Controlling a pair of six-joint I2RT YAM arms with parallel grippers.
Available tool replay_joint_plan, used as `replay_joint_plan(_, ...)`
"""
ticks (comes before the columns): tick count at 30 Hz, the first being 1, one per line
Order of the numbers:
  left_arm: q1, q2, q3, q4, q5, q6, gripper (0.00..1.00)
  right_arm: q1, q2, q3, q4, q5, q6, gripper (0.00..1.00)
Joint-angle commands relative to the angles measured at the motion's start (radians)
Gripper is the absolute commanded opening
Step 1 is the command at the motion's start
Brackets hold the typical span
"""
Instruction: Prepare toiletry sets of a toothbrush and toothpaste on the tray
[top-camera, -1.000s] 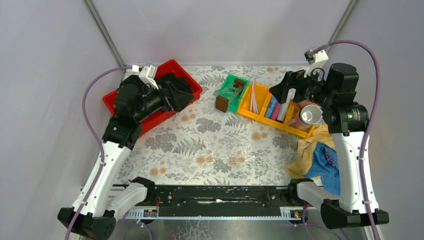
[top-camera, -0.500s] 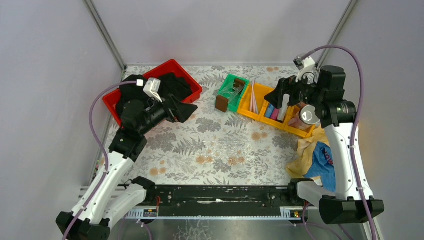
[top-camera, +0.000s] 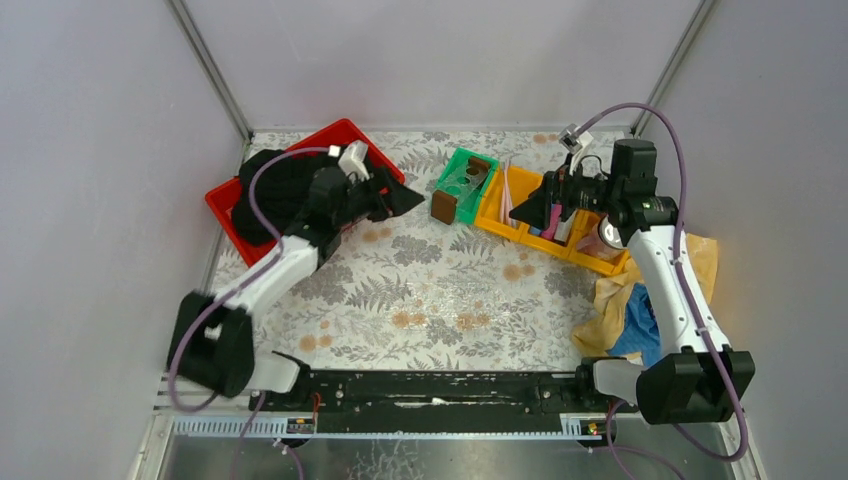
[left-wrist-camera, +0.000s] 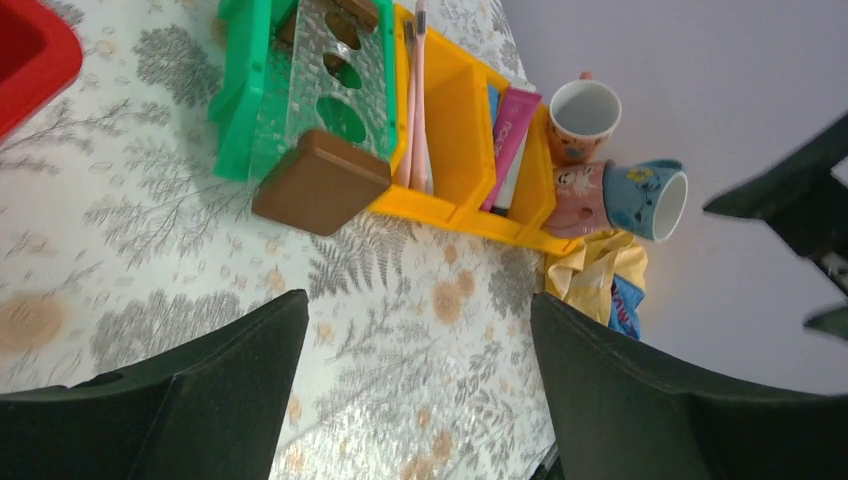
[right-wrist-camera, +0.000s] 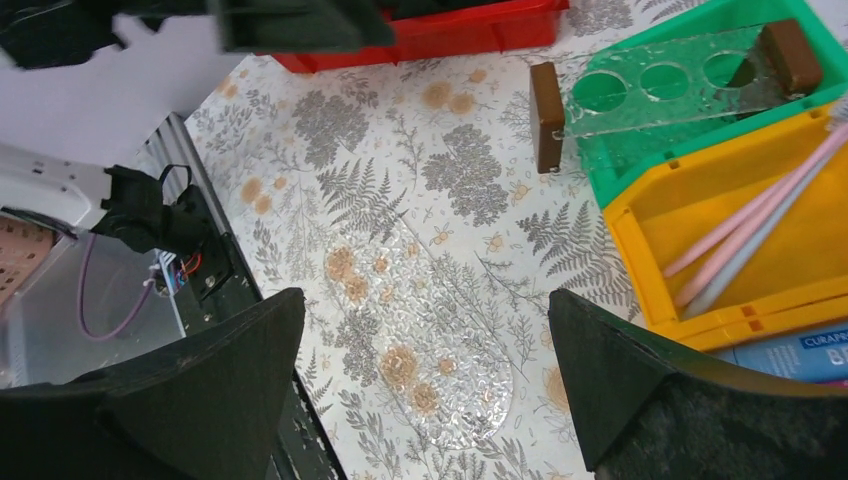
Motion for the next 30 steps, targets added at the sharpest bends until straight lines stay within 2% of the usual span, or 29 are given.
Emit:
replay_joint_plan(1,0.043,0.221,0.148,0.245,0.098,-0.094,0.86,-0.006,-0.002,-0.030,0.119,-0.108,0.035,0.99)
replay_joint_plan(5,0.061,0.404,0.295,0.232,0.102,-0.116,0.81,-0.006,-0.011,-0.055,0.131,-0.136,0.034,0.99)
replay_joint_plan(8,0.073,0.534,0.403,0.235,0.149,-0.151,0.66,-0.006,-0.009,-0.067,0.136,-0.143,0.037,0.99)
replay_joint_plan(11,0.081,0.644,0.504,0.216,0.198,-0.191,0.59,-0.007,-0.012,-0.073,0.131,-0.149,0.029,0.99)
replay_joint_plan(19,0.068,0.770,0.641,0.079,0.194,-0.154,0.58,-0.005,-0.002,-0.069,0.104,-0.162,0.005,0.99)
replay_joint_plan(30,0.042,0.882,0.718,-0.012,0.258,-0.155,0.48,-0.006,0.010,-0.065,0.086,-0.163,-0.015,0.99)
